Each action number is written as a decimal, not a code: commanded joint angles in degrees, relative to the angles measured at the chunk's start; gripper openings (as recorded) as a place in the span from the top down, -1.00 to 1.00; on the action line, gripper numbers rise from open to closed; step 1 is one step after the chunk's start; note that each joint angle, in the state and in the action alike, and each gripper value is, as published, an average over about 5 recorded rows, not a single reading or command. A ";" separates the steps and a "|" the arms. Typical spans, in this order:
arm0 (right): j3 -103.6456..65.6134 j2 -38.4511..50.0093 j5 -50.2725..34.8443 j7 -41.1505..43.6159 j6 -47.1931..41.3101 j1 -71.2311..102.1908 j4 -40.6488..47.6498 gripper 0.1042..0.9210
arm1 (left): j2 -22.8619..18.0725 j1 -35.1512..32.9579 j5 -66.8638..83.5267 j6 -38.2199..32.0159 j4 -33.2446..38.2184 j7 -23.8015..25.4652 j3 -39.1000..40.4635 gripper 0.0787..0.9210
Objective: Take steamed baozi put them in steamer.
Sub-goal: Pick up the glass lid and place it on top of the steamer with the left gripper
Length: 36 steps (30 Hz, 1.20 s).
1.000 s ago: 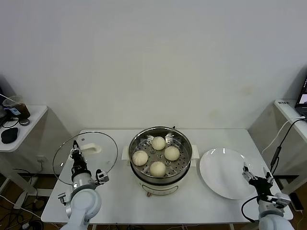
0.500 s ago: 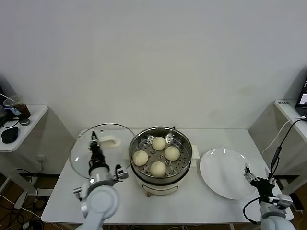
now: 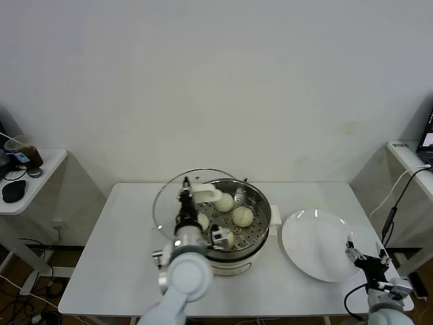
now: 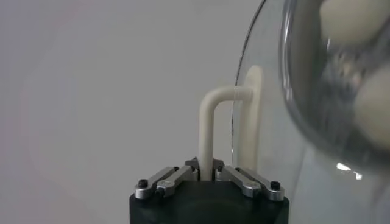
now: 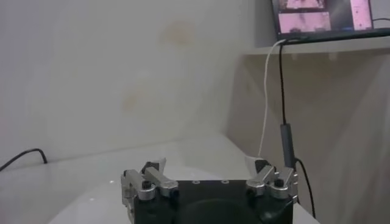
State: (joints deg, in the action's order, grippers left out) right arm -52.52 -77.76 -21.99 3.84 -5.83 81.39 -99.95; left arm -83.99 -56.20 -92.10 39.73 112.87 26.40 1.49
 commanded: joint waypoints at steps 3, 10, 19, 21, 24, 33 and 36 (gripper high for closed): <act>-0.62 -0.13 0.40 0.00 0.22 0.01 0.41 -0.76 | -6.43 5.22 5.69 0.25 -7.67 -5.55 8.90 0.77; -0.80 -0.11 0.42 0.02 0.34 -0.11 0.68 -0.76 | -7.30 3.68 1.63 0.22 -11.39 -9.15 7.56 0.77; -0.39 -0.57 0.56 0.02 0.33 -0.77 0.89 -0.76 | -6.17 2.67 -3.99 0.12 -12.97 -8.59 6.19 0.77; -0.38 -0.63 0.59 0.03 0.38 -0.78 0.92 -0.76 | -6.04 2.57 -3.99 0.11 -13.03 -7.95 6.27 0.77; -0.40 -0.77 0.60 0.04 0.36 -0.79 0.76 -0.76 | -5.97 2.32 -4.05 0.10 -13.39 -7.62 6.18 0.77; -0.32 -0.95 0.64 0.05 0.39 -1.01 1.00 -0.76 | -5.56 2.70 -3.73 0.05 -13.81 -6.88 5.35 0.77; -0.25 -1.06 0.70 0.06 0.40 -1.09 1.06 -0.76 | -5.04 2.38 -3.21 0.04 -13.67 -6.88 5.13 0.77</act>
State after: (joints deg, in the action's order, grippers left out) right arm -52.84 -78.74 -21.34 3.89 -5.51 80.41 -98.98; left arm -89.41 -53.62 -94.91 39.78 99.97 19.14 6.89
